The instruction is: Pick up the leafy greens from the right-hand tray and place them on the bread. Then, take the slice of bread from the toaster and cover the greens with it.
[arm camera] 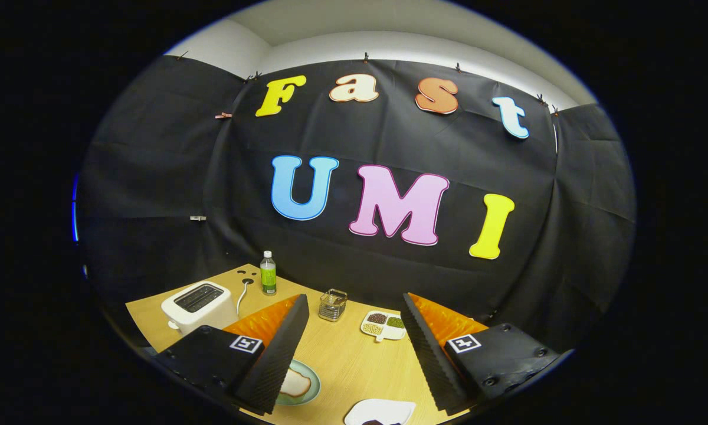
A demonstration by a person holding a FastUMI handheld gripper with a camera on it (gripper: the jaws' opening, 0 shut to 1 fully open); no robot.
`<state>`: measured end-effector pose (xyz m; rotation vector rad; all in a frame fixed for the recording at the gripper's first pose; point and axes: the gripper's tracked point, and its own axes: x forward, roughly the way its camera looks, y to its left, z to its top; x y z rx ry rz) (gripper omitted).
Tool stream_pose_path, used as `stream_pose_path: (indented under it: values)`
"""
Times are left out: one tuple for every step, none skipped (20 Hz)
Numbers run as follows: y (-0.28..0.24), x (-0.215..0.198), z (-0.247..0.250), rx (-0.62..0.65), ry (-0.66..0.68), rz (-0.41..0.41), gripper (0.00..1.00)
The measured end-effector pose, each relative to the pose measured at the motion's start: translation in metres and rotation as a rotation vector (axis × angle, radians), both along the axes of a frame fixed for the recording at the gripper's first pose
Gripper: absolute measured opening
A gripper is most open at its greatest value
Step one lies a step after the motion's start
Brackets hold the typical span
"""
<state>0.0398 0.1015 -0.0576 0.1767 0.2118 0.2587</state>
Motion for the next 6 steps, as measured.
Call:
stream_pose_path:
  values:
    - [-0.0011, -0.0003, -0.0014, 0.004, 0.004, -0.002, 0.98]
    - [-0.0033, 0.0005, -0.0026, 0.005, 0.008, -0.006, 0.98]
    - [-0.0056, 0.0013, -0.0041, 0.004, 0.010, -0.010, 0.97]
    - [-0.0068, 0.0014, -0.0051, 0.001, 0.012, -0.015, 0.97]
    - [-0.0094, 0.0018, -0.0058, 0.001, 0.012, -0.021, 0.97]
    - [-0.0107, 0.0026, -0.0062, 0.003, 0.015, -0.026, 0.97]
